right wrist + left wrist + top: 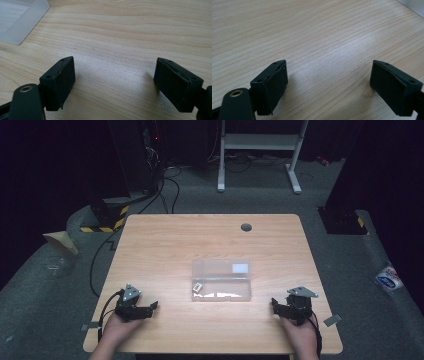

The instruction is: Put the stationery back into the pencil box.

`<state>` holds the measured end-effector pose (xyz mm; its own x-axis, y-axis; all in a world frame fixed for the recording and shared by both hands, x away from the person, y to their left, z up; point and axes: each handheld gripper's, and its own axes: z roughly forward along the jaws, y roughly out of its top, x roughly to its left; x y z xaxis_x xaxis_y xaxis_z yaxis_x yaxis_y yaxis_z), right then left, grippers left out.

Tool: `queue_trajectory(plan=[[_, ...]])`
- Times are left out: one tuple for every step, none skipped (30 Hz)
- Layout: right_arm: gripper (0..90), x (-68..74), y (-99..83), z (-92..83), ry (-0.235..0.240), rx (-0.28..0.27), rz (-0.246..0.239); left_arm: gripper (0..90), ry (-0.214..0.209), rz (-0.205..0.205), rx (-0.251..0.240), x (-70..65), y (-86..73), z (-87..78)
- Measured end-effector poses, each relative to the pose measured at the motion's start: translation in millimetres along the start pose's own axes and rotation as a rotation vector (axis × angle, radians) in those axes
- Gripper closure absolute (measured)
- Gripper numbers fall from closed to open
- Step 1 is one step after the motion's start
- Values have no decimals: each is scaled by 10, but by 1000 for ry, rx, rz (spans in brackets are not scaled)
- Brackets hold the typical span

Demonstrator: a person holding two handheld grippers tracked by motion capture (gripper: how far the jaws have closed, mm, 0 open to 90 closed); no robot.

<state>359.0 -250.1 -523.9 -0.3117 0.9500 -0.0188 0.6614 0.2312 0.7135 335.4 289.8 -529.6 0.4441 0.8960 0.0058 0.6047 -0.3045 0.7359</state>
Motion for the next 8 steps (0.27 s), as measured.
queue_trajectory(plan=[[168,-5,1,1,3,1,3,150,0,0,0,0,0,0],[168,-7,1,2,5,2,5,151,0,0,0,-1,0,0],[170,-6,1,2,4,2,4,150,-1,0,0,-1,0,-1],[172,-5,2,2,3,1,2,151,0,0,0,0,-1,-1],[174,-4,1,2,2,0,1,151,1,2,-1,1,-2,-3],[174,-3,2,3,2,0,1,151,2,4,-1,1,-6,-7],[174,-5,4,4,3,1,-2,151,-1,2,-2,-1,-9,-9],[174,-4,6,5,4,1,-1,152,0,-1,-3,-4,-12,-10]])
